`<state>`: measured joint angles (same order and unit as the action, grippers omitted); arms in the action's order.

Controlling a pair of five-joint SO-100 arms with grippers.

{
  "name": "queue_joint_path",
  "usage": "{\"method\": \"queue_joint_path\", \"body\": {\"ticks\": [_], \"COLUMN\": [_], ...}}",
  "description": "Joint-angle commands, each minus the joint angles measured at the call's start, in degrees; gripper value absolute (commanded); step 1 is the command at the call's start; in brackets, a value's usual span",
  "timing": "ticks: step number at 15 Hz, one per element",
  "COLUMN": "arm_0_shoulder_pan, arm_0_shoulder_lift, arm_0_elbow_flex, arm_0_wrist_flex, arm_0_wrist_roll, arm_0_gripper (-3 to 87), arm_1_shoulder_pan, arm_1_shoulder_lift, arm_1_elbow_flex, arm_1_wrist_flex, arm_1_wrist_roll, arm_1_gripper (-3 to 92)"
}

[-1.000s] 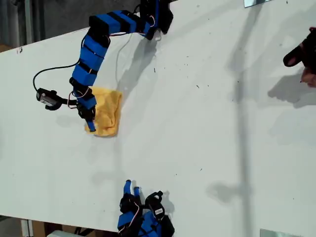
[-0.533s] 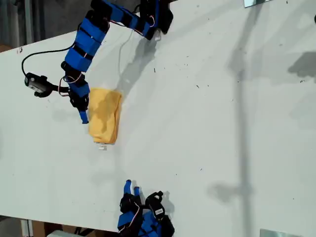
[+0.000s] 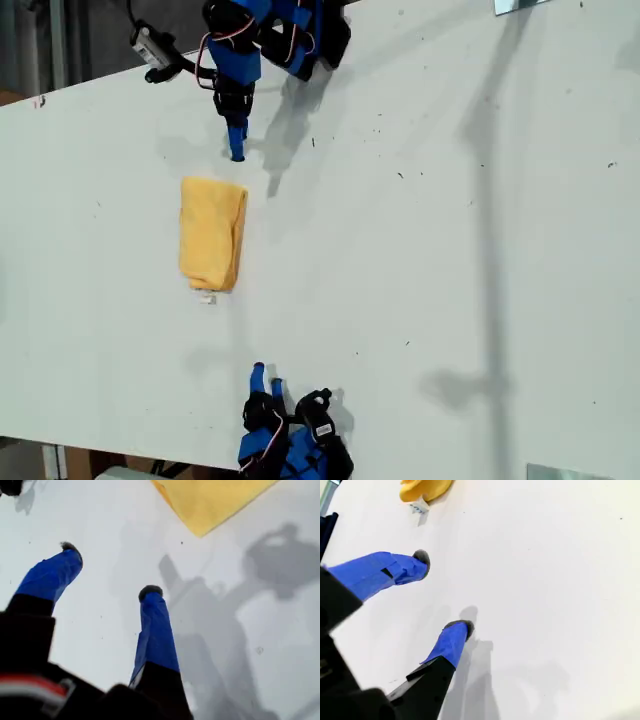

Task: Grasp corners of a square towel and fold twice.

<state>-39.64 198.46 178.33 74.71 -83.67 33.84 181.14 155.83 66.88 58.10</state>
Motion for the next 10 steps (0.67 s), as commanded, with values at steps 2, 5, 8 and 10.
{"method": "queue_joint_path", "body": {"ticks": [2, 5, 8, 10], "arm_0_shoulder_pan": [-1.14, 0.0, 0.97, 0.88], "arm_0_shoulder_lift": [0.44, 0.44, 0.35, 0.35], "arm_0_elbow_flex": [0.09, 0.18, 0.18, 0.18], "arm_0_wrist_flex": [0.18, 0.26, 0.09, 0.09], "arm_0_wrist_roll": [-1.67, 7.82, 23.91, 23.91], "arm_0_gripper": [32.6, 28.6, 22.9, 19.8], "arm_1_shoulder_pan": [-2.37, 0.53, -0.35, 0.35], "arm_1_shoulder_lift": [7.12, 7.12, 7.12, 7.12], "arm_1_elbow_flex": [3.6, 7.82, 9.23, 9.32], "arm_1_wrist_flex": [3.96, 8.88, 11.87, 12.22], "arm_1_wrist_roll": [1.14, 4.83, 12.04, 12.04], "arm_1_gripper": [29.9, 13.7, 13.7, 13.7]}}
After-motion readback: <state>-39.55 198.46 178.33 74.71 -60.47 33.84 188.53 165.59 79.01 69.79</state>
